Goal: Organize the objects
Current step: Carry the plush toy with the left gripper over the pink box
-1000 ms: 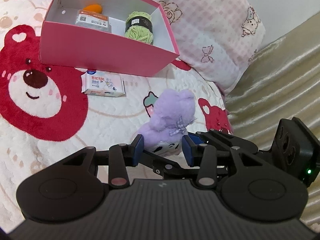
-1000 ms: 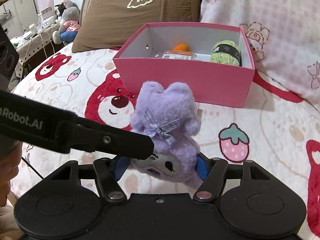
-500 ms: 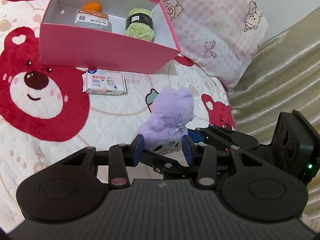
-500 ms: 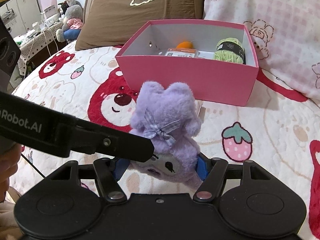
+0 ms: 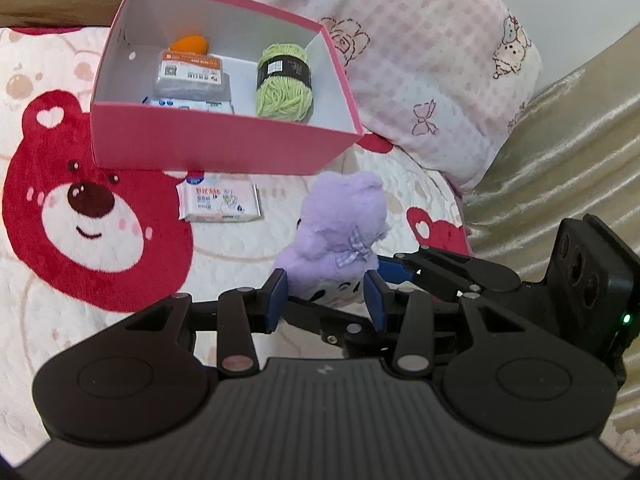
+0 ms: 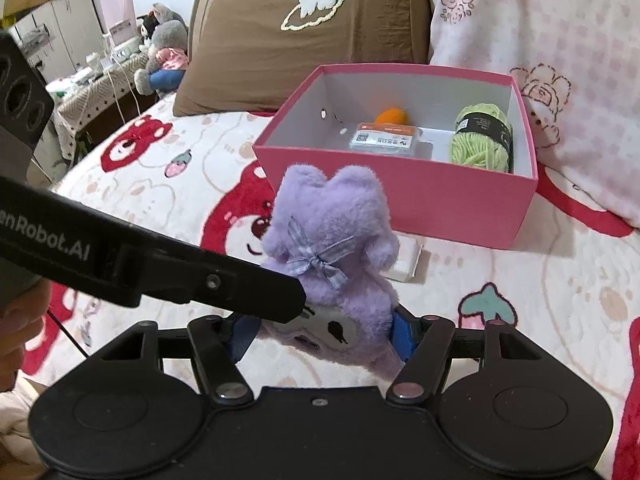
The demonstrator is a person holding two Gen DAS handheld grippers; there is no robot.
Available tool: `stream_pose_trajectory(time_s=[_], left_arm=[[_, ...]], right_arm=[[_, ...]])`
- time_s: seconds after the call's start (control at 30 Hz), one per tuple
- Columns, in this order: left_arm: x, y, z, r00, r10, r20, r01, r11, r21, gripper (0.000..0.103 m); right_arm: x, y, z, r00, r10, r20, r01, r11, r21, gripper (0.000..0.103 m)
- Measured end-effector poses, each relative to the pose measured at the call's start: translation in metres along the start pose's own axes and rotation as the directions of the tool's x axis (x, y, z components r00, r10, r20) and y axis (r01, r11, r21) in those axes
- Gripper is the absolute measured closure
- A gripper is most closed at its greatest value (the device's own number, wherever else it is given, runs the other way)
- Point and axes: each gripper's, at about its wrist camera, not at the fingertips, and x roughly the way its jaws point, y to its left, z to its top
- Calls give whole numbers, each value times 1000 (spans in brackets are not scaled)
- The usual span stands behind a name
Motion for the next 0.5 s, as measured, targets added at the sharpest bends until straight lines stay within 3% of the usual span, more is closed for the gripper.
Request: stream_pose_trajectory(time_s=[0.5], left_arm=[[-16,7,57,996,-8,86,12,999,-48,64]], right_arm=[[-13,-20,55,994,75,84,-75,997,-8,45]])
